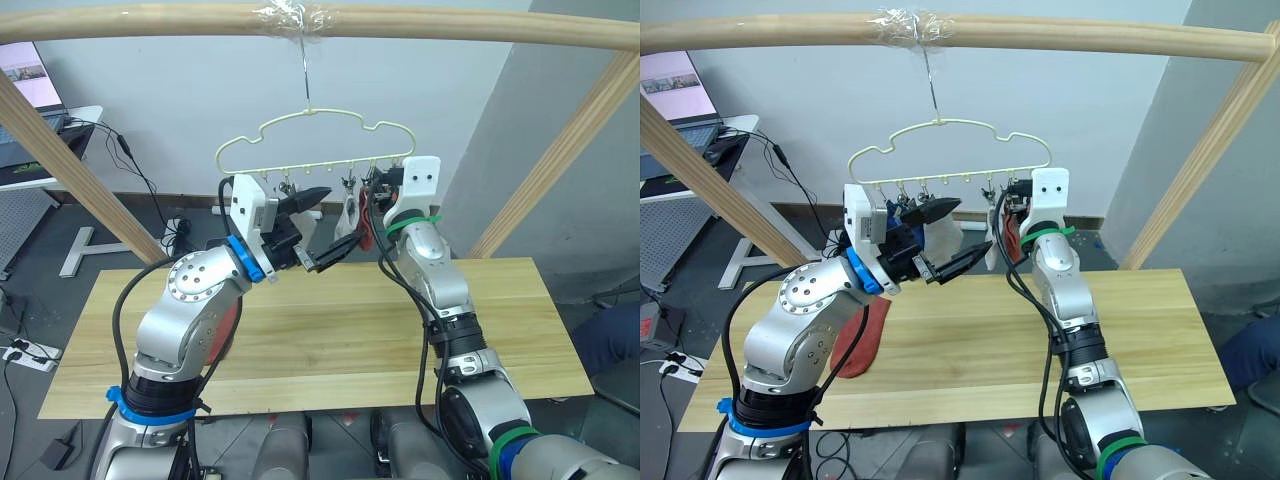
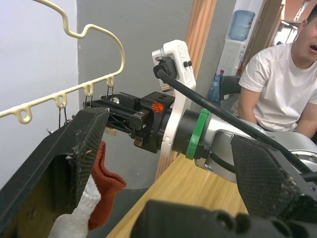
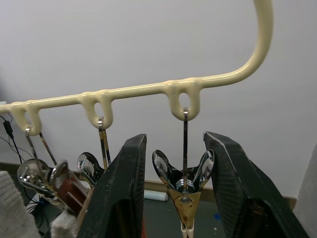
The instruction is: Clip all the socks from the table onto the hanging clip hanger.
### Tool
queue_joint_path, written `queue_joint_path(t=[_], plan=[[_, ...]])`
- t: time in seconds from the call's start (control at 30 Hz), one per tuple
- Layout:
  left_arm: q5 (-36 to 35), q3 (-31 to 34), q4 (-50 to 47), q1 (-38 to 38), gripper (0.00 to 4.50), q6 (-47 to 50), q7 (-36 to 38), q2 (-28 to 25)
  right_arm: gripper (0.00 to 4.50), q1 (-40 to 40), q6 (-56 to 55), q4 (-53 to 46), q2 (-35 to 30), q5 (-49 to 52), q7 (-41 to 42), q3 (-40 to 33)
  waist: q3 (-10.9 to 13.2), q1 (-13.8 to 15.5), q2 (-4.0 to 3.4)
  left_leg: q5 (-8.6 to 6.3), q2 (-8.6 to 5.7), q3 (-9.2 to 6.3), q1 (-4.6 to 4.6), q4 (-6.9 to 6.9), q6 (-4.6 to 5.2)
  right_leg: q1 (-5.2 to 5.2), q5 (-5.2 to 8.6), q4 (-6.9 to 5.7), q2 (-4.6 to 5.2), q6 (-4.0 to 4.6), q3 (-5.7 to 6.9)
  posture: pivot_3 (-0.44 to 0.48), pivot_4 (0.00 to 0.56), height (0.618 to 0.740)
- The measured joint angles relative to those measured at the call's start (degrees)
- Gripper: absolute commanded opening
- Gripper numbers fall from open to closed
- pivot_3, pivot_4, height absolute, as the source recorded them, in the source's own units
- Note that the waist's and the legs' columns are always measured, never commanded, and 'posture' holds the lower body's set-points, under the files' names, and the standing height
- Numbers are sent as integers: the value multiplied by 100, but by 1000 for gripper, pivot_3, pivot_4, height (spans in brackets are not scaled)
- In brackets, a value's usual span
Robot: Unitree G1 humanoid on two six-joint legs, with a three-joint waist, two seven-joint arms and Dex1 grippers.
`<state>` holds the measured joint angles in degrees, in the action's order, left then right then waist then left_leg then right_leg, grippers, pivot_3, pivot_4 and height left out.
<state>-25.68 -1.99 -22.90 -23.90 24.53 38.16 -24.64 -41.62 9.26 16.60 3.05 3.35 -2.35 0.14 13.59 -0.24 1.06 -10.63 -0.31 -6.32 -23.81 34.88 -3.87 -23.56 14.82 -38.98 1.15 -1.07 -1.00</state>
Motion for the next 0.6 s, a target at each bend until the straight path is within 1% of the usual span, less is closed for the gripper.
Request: queue_joint_path(t=[0.27,0.37,0.47,0.53,0.6], plan=[[-1,0,-9,0,4500,0,-12,1,1895,0,2,0,-20,-11,-7,-3,0,2,0,0,0,0,0,0,0,0,0,0,0,0,0,132,170,740],[0,0,-12,2,4500,0,-37,19,1323,0,2,0,-53,-45,-7,1,0,2,0,0,0,0,0,0,0,0,0,0,0,0,0,132,170,740],[-5,-1,-53,3,4500,1,-53,36,445,0,-12,0,-77,-62,-2,0,0,2,0,0,0,0,0,0,0,0,0,0,0,1,0,132,170,740],[-8,-1,-106,3,4500,1,-52,36,26,0,-19,0,-92,-66,4,-2,0,2,0,0,0,0,0,0,0,0,-1,0,0,1,0,132,170,740],[-9,-1,-118,3,4500,1,-51,36,9,-1,-43,0,-120,-74,17,0,0,4,0,0,0,0,0,0,0,0,-1,0,0,1,0,133,173,740]])
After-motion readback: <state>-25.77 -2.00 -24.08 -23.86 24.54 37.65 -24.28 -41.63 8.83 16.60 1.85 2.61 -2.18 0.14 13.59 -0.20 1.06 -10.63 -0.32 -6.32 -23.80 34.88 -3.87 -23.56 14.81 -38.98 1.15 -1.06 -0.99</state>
